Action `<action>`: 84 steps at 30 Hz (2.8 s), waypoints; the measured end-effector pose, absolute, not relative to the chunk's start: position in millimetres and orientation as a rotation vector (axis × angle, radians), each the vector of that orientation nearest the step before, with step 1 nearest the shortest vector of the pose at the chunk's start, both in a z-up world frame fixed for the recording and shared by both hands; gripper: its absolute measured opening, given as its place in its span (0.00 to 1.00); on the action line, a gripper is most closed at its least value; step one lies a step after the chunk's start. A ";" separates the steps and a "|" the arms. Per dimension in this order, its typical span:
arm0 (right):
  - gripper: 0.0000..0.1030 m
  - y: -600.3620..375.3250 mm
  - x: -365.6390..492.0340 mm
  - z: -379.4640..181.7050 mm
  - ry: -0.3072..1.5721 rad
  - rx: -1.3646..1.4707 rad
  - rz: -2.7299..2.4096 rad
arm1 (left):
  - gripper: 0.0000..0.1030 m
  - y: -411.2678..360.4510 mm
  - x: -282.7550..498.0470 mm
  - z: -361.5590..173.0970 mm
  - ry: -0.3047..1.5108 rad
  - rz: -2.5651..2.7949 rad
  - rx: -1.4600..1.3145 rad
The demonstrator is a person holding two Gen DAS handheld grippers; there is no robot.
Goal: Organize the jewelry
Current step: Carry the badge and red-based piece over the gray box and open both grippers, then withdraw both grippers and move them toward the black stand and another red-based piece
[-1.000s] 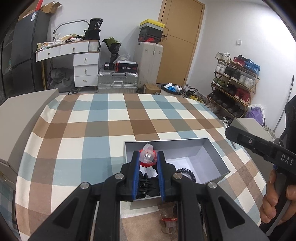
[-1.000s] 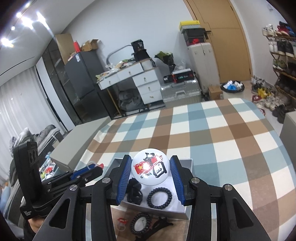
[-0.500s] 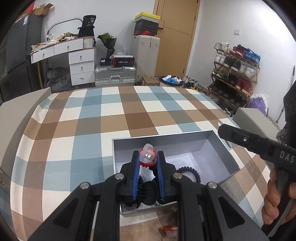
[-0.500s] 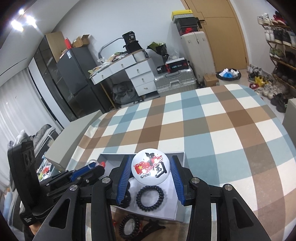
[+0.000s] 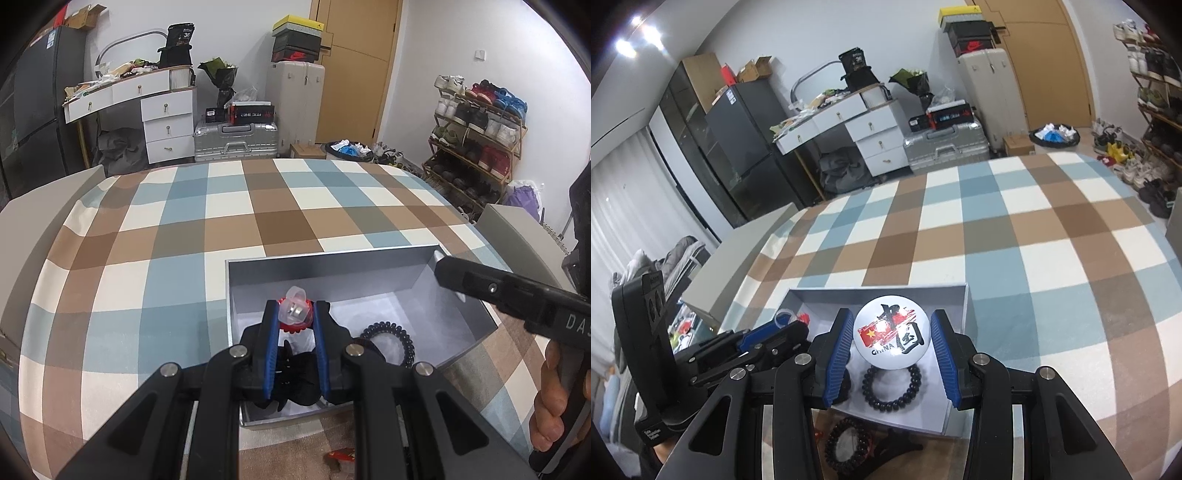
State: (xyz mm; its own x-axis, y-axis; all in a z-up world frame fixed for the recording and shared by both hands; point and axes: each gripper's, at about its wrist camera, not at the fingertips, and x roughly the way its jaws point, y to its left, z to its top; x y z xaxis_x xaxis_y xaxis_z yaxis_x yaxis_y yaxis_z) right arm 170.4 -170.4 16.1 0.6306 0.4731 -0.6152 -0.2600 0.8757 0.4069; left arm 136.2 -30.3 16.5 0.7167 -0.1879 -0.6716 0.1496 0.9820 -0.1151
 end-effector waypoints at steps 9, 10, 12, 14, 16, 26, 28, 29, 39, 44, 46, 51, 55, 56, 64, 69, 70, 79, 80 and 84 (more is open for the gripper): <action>0.41 -163.7 174.3 8.3 0.813 0.285 0.435 | 0.12 -34.1 138.5 16.4 0.755 -0.190 -0.048; 0.41 -162.9 174.1 8.3 0.812 0.284 0.438 | 0.12 -34.3 139.6 15.4 0.760 -0.192 -0.047; 0.41 -161.3 173.7 8.0 0.818 0.282 0.444 | 0.12 -34.6 142.0 14.0 0.768 -0.187 -0.043; 0.42 -160.7 172.4 8.9 0.815 0.280 0.447 | 0.12 -34.0 143.3 14.2 0.772 -0.182 -0.042; 0.43 -161.3 170.2 11.6 0.805 0.276 0.441 | 0.12 -32.6 143.3 15.3 0.769 -0.187 -0.050; 0.82 -174.0 149.4 29.2 0.748 0.262 0.406 | 0.20 -36.2 127.2 30.4 0.731 -0.195 -0.045; 0.89 -177.3 144.1 31.5 0.741 0.267 0.401 | 0.37 -36.5 121.0 33.8 0.720 -0.199 -0.044; 0.91 -178.4 140.6 32.9 0.739 0.261 0.400 | 0.58 -36.0 117.9 35.1 0.721 -0.195 -0.045; 1.00 -194.9 105.4 32.1 0.724 0.190 0.320 | 0.99 -8.5 73.1 37.8 0.643 -0.150 -0.115; 1.00 -196.4 102.9 15.6 0.795 0.205 0.320 | 0.99 0.0 61.6 19.1 0.659 -0.141 -0.146; 1.00 -191.0 103.3 7.4 0.821 0.185 0.327 | 0.99 1.4 62.9 9.6 0.695 -0.144 -0.160; 1.00 -173.4 101.8 -6.9 0.872 0.124 0.352 | 0.99 0.3 66.4 -5.5 0.748 -0.140 -0.149; 1.00 -160.3 99.9 -14.7 0.901 0.062 0.354 | 0.99 1.5 68.8 -8.9 0.771 -0.142 -0.153; 1.00 -158.1 99.1 -16.6 0.907 0.053 0.356 | 0.99 3.4 68.8 -8.9 0.772 -0.145 -0.161; 0.97 -144.8 94.2 -29.7 0.971 0.016 0.419 | 0.99 12.2 63.2 -11.8 0.783 -0.149 -0.214; 0.94 -127.0 89.6 -34.7 0.960 -0.056 0.418 | 0.99 12.4 60.6 -12.3 0.787 -0.153 -0.223; 0.94 -124.5 90.5 -36.5 0.967 -0.056 0.419 | 0.99 12.6 60.6 -12.5 0.787 -0.153 -0.224; 0.90 -121.0 89.5 -40.8 0.959 -0.189 0.325 | 0.99 14.4 60.4 -13.1 0.789 -0.140 -0.227; 0.90 -127.2 87.9 -40.3 0.957 -0.195 0.306 | 0.99 14.7 60.4 -13.3 0.790 -0.141 -0.229; 0.90 -152.9 81.2 -39.1 0.967 -0.180 0.252 | 0.99 16.0 61.6 -13.5 0.795 -0.146 -0.238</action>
